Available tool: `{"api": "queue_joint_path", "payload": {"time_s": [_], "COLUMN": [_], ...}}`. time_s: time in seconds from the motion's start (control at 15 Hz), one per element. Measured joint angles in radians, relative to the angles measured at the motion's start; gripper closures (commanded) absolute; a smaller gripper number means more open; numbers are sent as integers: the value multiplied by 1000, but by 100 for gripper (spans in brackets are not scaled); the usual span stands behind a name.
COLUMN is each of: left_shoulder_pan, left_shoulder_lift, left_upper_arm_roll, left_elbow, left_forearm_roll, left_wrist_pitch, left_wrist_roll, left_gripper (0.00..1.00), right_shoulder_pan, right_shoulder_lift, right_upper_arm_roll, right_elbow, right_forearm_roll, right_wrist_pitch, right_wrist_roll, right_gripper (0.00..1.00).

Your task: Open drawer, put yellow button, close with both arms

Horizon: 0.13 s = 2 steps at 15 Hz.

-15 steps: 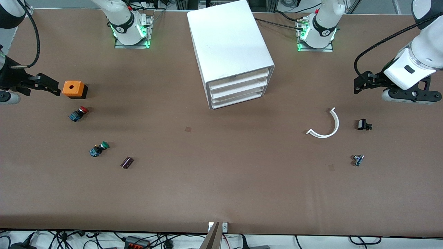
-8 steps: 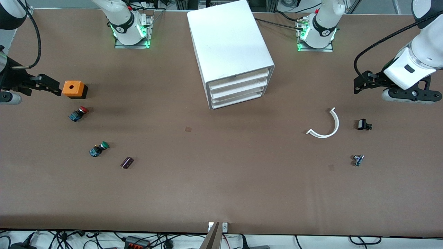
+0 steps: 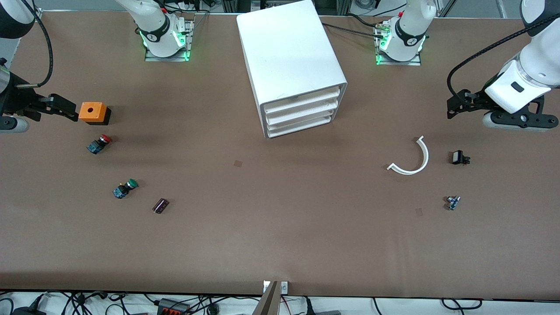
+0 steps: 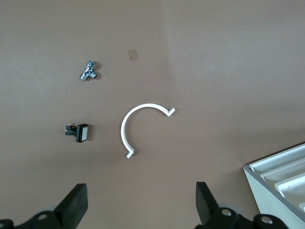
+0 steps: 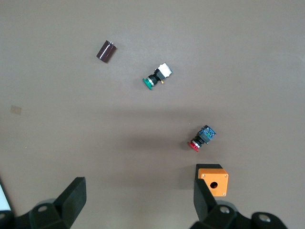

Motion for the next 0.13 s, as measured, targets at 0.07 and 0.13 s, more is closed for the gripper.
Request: {"api": "queue_joint_path", "payload": {"time_s": [0.07, 0.13], "left_shoulder_pan": [0, 0], "left_shoulder_lift": [0, 0], "left_upper_arm_roll": [0, 0], "left_elbow": [0, 0], "left_forearm_roll": [0, 0], "left_wrist_pitch": [0, 0], "left_wrist_roll": [0, 0], "left_gripper": [0, 0], "right_shoulder_pan": [0, 0], "right_shoulder_lift": [0, 0], "right_upper_arm_roll": [0, 0], "right_elbow": [0, 0], "right_forearm_roll": [0, 0], "right_wrist_pitch": [0, 0], "right_wrist_roll": [0, 0], "right_gripper": [0, 0]}}
